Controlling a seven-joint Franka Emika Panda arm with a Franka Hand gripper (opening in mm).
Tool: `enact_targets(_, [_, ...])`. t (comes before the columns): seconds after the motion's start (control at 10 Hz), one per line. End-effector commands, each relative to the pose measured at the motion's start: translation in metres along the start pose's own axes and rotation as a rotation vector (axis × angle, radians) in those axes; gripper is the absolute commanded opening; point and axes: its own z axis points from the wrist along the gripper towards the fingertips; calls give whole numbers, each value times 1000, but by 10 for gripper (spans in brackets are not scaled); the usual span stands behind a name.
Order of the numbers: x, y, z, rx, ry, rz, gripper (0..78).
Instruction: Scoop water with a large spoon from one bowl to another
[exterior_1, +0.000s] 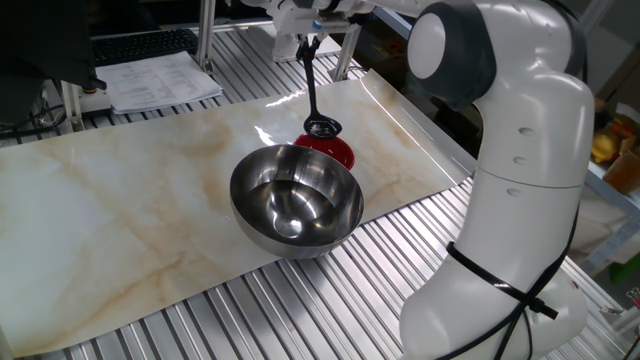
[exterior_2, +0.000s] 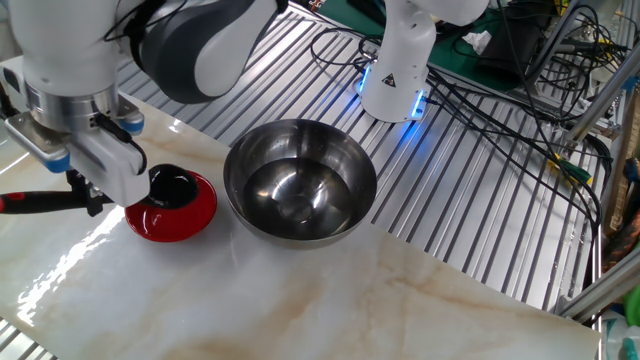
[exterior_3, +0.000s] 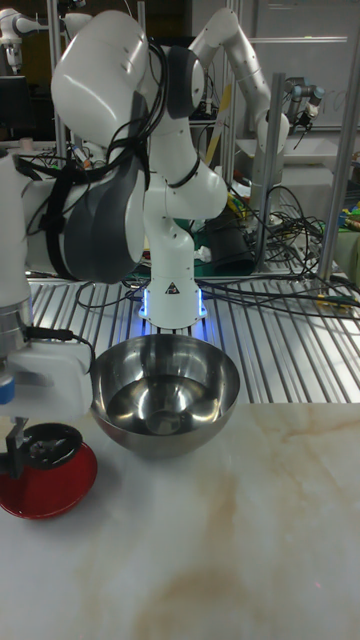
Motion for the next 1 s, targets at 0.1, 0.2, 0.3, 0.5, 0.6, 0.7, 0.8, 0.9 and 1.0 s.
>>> enact_targets(0.1, [-1,-1,-2,2,-9,-4,12])
enact_targets(0.2, [-1,0,-2,1,-10,-6,12])
enact_targets(0.3, [0,-1,-1,2,-13,-10,12])
enact_targets(0.5, [-1,-1,1,1,-13,-13,12])
enact_targets(0.6, [-1,-3,3,0,-13,-18,12])
enact_targets(0.7, [-2,-4,6,0,-16,-21,12])
enact_targets(0.8, [-2,-4,6,0,-16,-22,12])
enact_targets(0.9, [-3,-6,9,3,-18,-29,12])
enact_targets(1.0, [-3,-6,9,7,-17,-32,12])
